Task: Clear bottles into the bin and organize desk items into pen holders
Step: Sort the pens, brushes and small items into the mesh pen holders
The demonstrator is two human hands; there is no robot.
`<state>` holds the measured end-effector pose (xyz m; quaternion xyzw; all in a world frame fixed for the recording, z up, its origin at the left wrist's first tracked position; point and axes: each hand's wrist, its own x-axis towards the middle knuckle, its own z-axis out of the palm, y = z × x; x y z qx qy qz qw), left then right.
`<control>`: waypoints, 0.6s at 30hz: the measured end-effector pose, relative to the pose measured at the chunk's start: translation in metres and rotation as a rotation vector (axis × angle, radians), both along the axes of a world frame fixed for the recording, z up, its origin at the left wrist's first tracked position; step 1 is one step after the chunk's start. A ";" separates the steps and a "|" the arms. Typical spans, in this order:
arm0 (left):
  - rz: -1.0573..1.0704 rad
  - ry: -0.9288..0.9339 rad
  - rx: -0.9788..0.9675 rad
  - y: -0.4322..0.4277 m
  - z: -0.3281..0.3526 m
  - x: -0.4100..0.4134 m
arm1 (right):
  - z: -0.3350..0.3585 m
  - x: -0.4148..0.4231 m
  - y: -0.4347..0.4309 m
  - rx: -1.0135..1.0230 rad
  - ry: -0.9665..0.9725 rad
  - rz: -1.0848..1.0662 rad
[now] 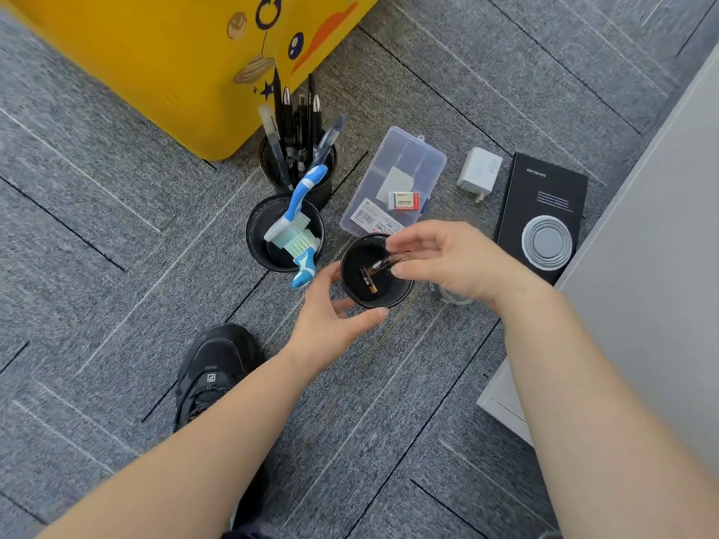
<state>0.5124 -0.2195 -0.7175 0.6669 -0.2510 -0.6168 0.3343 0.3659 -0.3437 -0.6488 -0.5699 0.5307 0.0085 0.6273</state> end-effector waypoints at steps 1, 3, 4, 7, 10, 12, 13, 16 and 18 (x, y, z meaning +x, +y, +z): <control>0.008 -0.003 -0.002 0.000 -0.001 0.000 | -0.001 0.000 0.001 0.015 -0.024 -0.015; 0.015 -0.007 -0.004 0.001 -0.003 -0.001 | -0.004 0.001 0.000 -0.037 -0.032 -0.134; 0.016 -0.006 -0.004 0.001 -0.003 -0.001 | -0.009 0.001 -0.002 -0.098 -0.013 -0.218; 0.009 -0.012 -0.010 0.002 -0.003 -0.001 | -0.037 0.005 -0.018 -0.390 0.219 -0.280; 0.000 -0.019 -0.001 0.001 -0.001 0.001 | -0.067 0.012 -0.039 -0.573 0.418 0.092; -0.011 -0.019 0.014 -0.001 0.001 0.002 | -0.075 0.019 -0.049 -0.566 0.403 0.310; -0.015 -0.020 0.019 -0.002 0.002 0.003 | -0.077 0.021 -0.053 -0.554 0.381 0.369; -0.030 -0.033 0.021 -0.001 0.002 0.004 | -0.082 0.023 -0.056 -0.563 0.354 0.449; -0.030 -0.042 0.023 -0.001 0.002 0.004 | -0.083 0.024 -0.052 -0.609 0.363 0.465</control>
